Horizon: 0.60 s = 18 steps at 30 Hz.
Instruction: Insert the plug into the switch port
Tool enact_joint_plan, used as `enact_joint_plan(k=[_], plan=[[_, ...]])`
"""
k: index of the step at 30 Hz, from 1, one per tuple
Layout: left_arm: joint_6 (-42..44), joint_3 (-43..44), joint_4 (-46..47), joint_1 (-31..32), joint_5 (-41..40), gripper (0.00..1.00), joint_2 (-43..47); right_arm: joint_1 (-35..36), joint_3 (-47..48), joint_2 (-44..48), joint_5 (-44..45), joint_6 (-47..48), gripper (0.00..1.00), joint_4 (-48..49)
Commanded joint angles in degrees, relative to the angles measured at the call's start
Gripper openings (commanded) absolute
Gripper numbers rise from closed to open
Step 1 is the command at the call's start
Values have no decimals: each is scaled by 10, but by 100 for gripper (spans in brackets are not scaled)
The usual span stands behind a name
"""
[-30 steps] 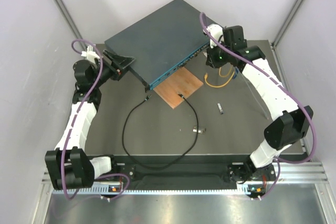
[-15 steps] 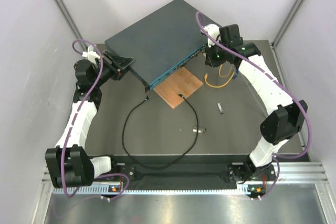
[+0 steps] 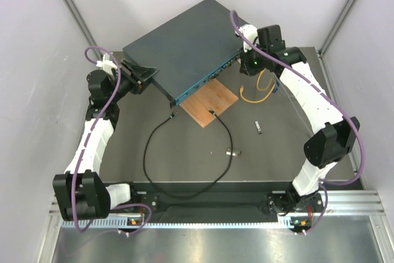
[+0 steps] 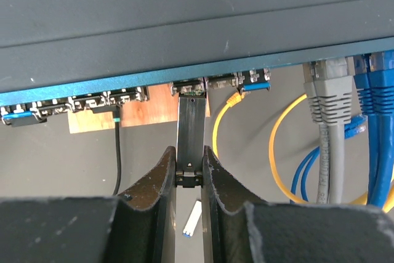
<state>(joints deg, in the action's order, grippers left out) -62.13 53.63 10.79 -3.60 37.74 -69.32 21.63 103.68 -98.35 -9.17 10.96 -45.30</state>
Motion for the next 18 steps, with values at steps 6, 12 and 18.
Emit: enact_joint_plan(k=[6,12,18], plan=[[32,24,56,11,-4,1,-8,9,39,-10,-28,-1,0,8],[31,24,56,11,-4,1,-11,10,40,-13,-30,2,0,12],[32,24,56,11,-3,0,-12,10,43,-15,-35,20,0,18]])
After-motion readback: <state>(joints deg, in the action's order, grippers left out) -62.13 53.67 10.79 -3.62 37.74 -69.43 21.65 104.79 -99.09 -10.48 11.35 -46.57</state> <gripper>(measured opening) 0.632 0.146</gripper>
